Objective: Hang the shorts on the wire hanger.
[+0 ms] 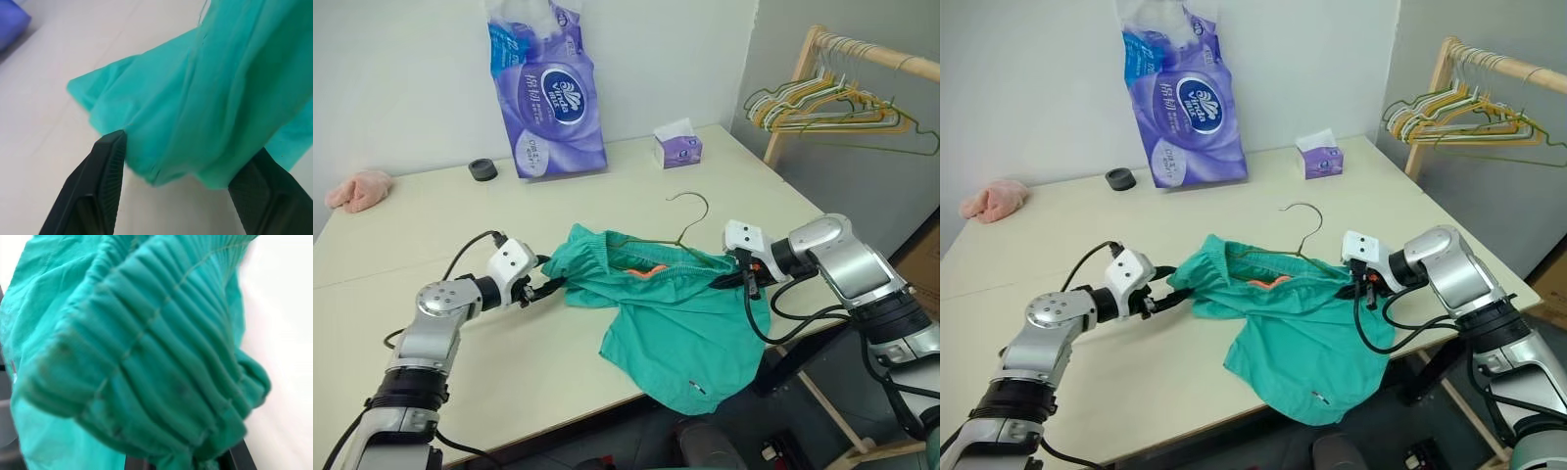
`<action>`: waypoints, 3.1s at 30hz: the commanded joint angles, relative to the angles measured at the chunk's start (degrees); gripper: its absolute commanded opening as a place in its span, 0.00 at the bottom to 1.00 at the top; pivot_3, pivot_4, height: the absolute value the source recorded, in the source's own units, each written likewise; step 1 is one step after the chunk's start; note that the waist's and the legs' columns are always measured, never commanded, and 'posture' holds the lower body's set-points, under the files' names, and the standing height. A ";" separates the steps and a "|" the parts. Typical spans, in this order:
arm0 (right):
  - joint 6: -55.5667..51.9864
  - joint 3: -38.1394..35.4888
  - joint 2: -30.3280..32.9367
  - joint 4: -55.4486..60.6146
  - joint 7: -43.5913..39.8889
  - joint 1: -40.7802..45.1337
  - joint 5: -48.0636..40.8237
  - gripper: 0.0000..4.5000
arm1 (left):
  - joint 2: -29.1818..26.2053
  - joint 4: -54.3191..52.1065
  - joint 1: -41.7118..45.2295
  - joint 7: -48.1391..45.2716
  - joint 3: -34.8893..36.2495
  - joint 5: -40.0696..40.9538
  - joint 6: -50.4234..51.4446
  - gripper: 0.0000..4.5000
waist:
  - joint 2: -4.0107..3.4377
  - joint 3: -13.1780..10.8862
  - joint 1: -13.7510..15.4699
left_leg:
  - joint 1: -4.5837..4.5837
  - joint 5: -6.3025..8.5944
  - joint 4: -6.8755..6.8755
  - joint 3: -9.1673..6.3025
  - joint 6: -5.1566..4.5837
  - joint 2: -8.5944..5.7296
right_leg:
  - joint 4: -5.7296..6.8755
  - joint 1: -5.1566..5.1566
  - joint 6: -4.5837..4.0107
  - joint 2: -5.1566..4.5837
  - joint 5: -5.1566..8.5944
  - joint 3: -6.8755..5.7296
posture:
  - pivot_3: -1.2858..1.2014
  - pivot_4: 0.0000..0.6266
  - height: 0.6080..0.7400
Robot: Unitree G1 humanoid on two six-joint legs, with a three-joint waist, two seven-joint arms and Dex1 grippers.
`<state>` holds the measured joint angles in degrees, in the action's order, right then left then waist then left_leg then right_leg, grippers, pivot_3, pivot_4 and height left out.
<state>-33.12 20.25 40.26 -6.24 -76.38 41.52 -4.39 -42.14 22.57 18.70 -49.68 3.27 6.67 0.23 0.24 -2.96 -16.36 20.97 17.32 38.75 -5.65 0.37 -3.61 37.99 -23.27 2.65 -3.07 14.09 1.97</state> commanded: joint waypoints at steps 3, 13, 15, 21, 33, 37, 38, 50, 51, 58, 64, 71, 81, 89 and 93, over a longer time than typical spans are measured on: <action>-4.53 -6.78 -0.46 4.10 3.55 -1.47 -5.23 0.00 | -4.25 -3.15 1.10 -2.50 9.36 8.53 5.81 0.65 | 0.00 0.01 0.07 | 0.03 0.01 0.00 0.01 0.00 0.00 | -0.01 -0.01 0.00 -0.01 0.00 0.01 | 0.40 0.02 1.00; -11.02 -11.76 -3.60 11.90 16.82 -10.45 -6.12 0.00 | -3.53 -30.35 -3.57 -9.03 6.40 22.54 25.63 0.65 | 0.05 0.09 0.57 | 0.01 0.02 0.04 0.05 -0.01 -0.01 | 0.04 0.04 0.01 -0.02 0.01 0.05 | 0.39 0.02 1.00; -13.69 -11.58 -2.91 13.25 17.50 -10.73 -6.57 0.00 | -2.90 -31.64 -2.01 -9.14 5.38 23.98 27.94 0.65 | 0.05 0.09 0.62 | 0.00 0.01 0.03 0.05 0.00 -0.01 | 0.03 0.03 0.01 -0.01 0.01 0.04 | 0.39 0.02 1.00; -26.31 -17.74 -1.10 19.08 23.24 -13.77 -10.16 0.00 | -0.06 -34.30 5.63 -11.99 0.80 31.16 37.78 0.83 | 0.05 0.10 0.71 | 0.03 0.02 0.06 0.04 -0.01 -0.01 | 0.00 0.06 0.02 0.00 0.01 0.02 | 0.38 0.03 1.00; -42.31 -33.67 6.17 27.36 32.15 -23.39 -15.02 0.00 | 8.91 -27.96 21.89 -16.26 -13.45 19.75 26.07 1.00 | -0.11 0.08 -3.19 | 0.02 0.13 0.01 0.15 -0.21 -0.01 | -0.03 0.12 0.17 0.02 0.13 0.07 | 0.31 0.09 1.00; -46.00 -40.80 11.64 26.41 32.64 -27.15 -15.79 0.00 | 17.58 -21.92 27.82 -13.00 -17.32 14.08 18.91 1.00 | -0.17 0.04 -4.19 | 0.05 0.29 0.07 0.32 -0.50 -0.11 | -0.10 0.18 0.32 -0.08 0.22 0.19 | 0.30 0.10 1.00; -46.66 -42.61 12.59 25.20 32.59 -27.13 -16.13 0.00 | 19.85 -19.93 28.80 -12.82 -17.83 13.32 16.91 1.00 | -0.18 0.03 -4.52 | 0.05 0.35 0.10 0.39 -0.59 -0.13 | -0.14 0.21 0.37 -0.10 0.24 0.24 | 0.30 0.10 1.00; -42.56 -47.88 16.68 9.02 41.27 -16.10 -13.78 0.00 | 34.66 -8.78 38.41 -8.69 -20.08 6.35 8.89 1.00 | -0.53 -0.72 -11.22 | -0.41 0.98 0.10 1.00 -1.66 -0.16 | -0.67 1.06 0.76 -0.11 0.46 0.51 | 0.29 0.14 1.00; -42.30 -46.98 17.26 6.91 42.41 -13.86 -13.25 0.00 | 35.62 -7.97 39.16 -7.91 -20.15 5.51 7.78 1.00 | -0.61 -0.80 -11.56 | -0.46 1.02 0.08 1.04 -1.72 -0.16 | -0.79 1.14 0.81 -0.10 0.44 0.51 | 0.29 0.15 1.00; -32.39 -37.44 21.32 -16.93 47.15 6.36 -7.20 0.00 | 39.01 -3.17 43.08 -5.77 -20.71 1.59 2.47 1.00 | -0.60 -1.99 -13.00 | -1.08 1.16 0.04 1.27 -1.92 -0.39 | -0.97 1.66 1.14 -0.16 0.52 0.67 | 0.30 0.18 1.00; -18.39 -28.92 22.19 -42.43 47.63 24.09 -0.20 0.00 | 40.68 -1.67 45.58 -5.43 -19.60 1.93 2.65 1.00 | -0.71 -3.28 -13.60 | -1.21 1.21 0.03 1.39 -2.00 -0.75 | -1.00 1.92 1.53 -0.51 0.71 0.78 | 0.31 0.20 1.00; -4.33 -24.63 22.33 -62.12 51.05 36.10 6.51 0.00 | 41.78 -0.01 49.10 -5.57 -18.18 2.70 2.40 1.00 | -0.66 -4.34 -13.50 | -1.22 1.21 0.07 1.55 -2.00 -0.86 | -0.97 1.92 1.64 -0.62 0.68 0.92 | 0.33 0.23 1.00; 2.74 -23.46 22.67 -70.01 54.65 35.78 11.72 0.00 | 43.16 -0.27 50.03 -4.75 -18.37 2.17 2.66 1.00 | -0.60 -5.65 -13.08 | -1.30 1.21 0.08 1.93 -2.00 -0.85 | -0.95 1.90 1.85 -0.53 0.62 1.39 | 0.35 0.26 1.00; 5.38 -26.44 22.04 -70.64 58.18 37.17 10.94 0.00 | 42.83 -0.81 49.87 -4.21 -18.10 2.12 3.35 1.00 | -0.51 -5.72 -11.87 | -1.52 1.22 0.08 2.72 -2.01 -0.87 | -1.10 1.91 2.48 -0.51 0.53 2.16 | 0.36 0.27 1.00; 5.73 -29.13 21.56 -70.35 58.25 38.95 9.23 0.00 | 43.06 -1.06 49.78 -3.90 -17.96 2.49 3.80 1.00 | -0.50 -5.78 -11.36 | -1.52 1.22 0.09 2.79 -2.02 -0.87 | -1.12 1.91 2.53 -0.51 0.51 2.23 | 0.36 0.26 1.00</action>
<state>-29.14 -7.38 61.12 -78.50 -18.62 77.85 5.83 0.79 23.39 67.90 -54.27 -15.88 8.63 4.02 -0.26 -8.74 -27.72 19.44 18.54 38.84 -2.86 -1.65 -4.48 36.88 -21.37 5.18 -3.58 14.61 4.21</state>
